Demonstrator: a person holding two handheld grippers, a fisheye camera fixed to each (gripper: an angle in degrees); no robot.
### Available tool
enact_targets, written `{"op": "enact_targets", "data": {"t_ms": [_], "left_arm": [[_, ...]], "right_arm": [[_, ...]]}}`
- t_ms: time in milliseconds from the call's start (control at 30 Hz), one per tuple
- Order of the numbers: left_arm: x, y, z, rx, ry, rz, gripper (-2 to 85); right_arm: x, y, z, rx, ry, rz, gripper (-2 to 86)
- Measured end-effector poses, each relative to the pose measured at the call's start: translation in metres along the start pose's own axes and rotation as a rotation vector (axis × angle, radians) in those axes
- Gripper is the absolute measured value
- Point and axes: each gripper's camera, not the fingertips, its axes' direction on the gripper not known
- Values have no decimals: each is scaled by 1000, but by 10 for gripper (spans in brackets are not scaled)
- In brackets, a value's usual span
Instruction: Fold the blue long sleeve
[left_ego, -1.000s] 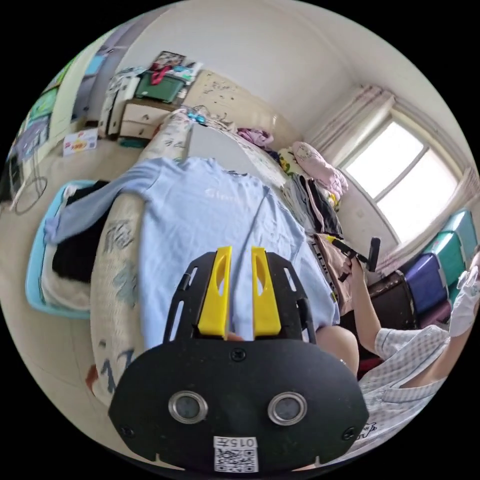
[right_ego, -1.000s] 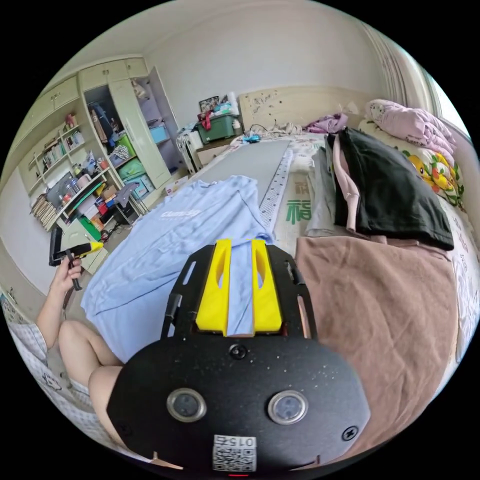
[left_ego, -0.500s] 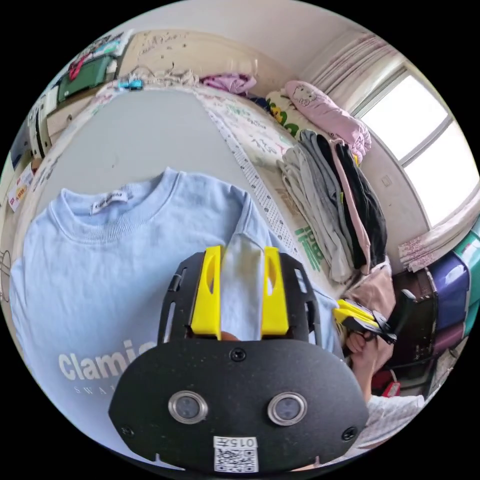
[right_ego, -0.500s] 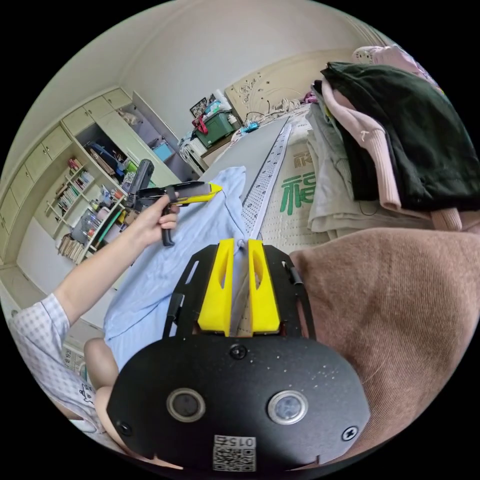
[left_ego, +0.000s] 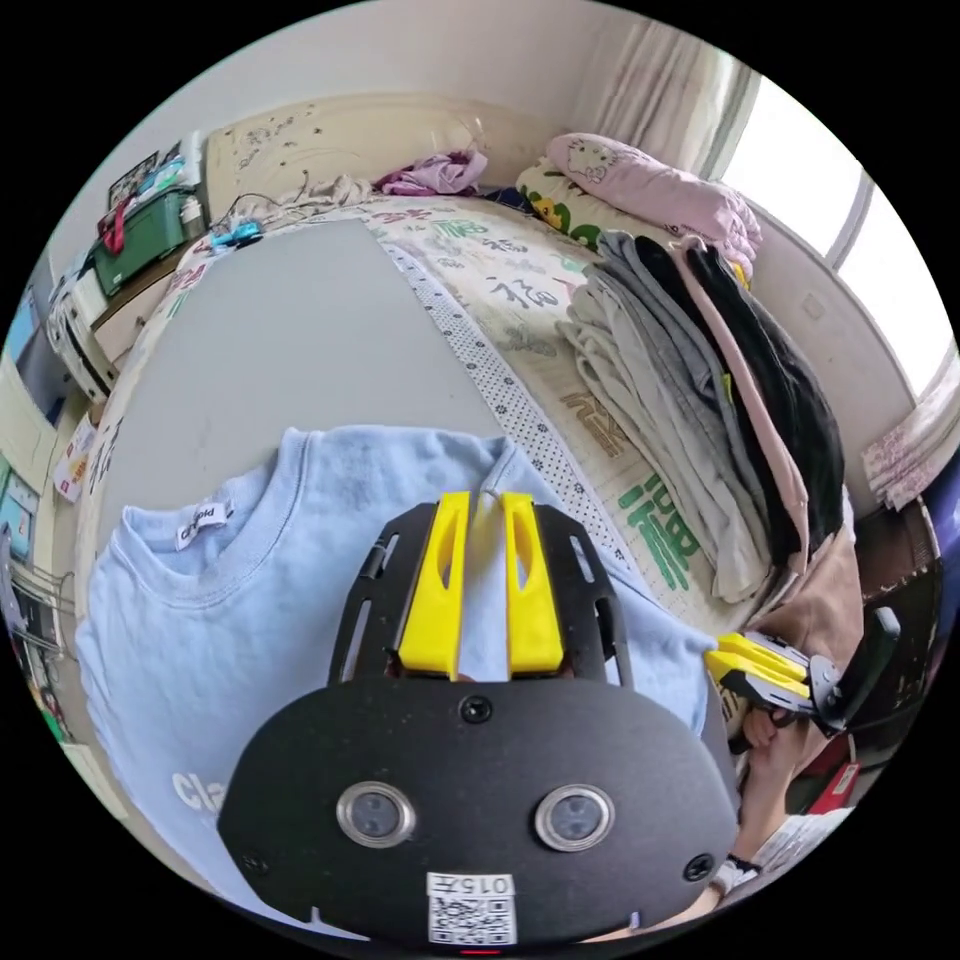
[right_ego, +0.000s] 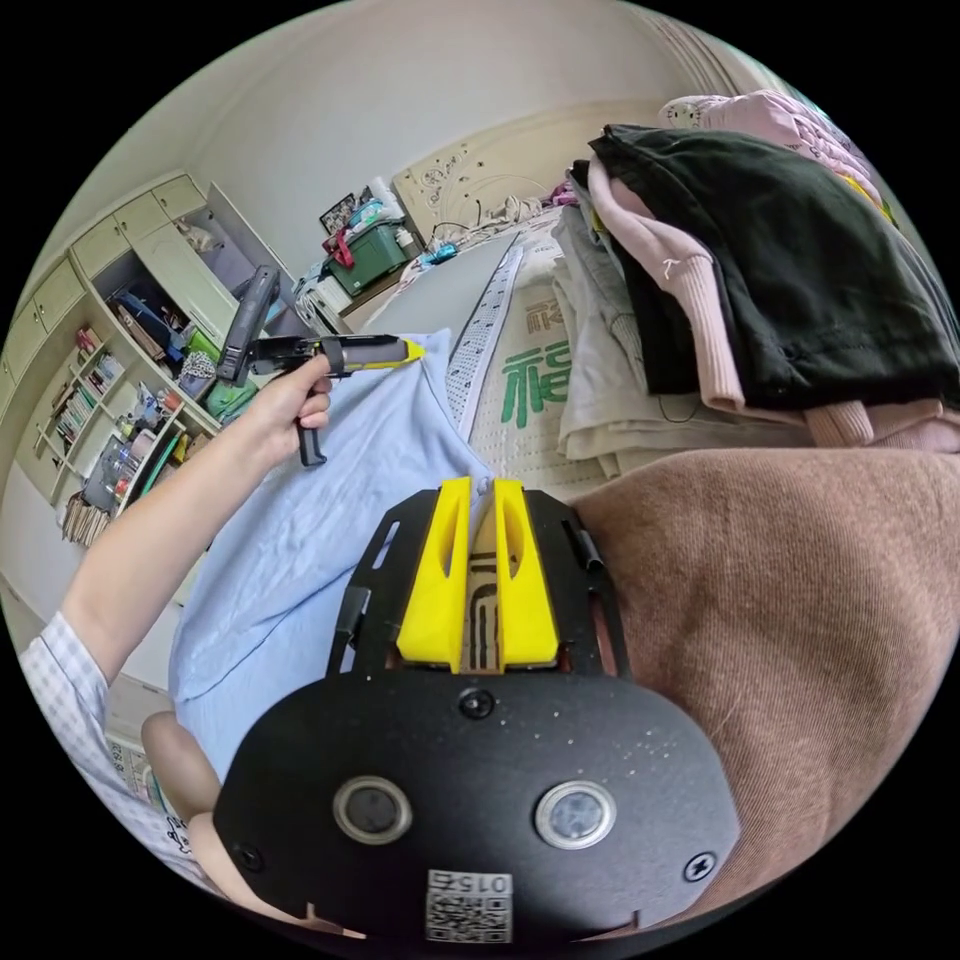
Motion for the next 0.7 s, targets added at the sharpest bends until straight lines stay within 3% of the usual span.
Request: {"op": "enact_targets", "data": {"t_ms": [167,400,600,700], "left_arm": [[-16,57,-85,-7,156,104,79],[-14,282,-221,-115,327,288,131],[-57,376,-252,-167,239,241,110],[-74,395,-264,-99,201,252,59]], "right_arm": [[-3,0,10,-7,12,-1,53],[-35,5,30,-15,145,-60,53],[-67,10,49,-33,252,-103,53],[-79,12,58,-43,283,-113,53]]}}
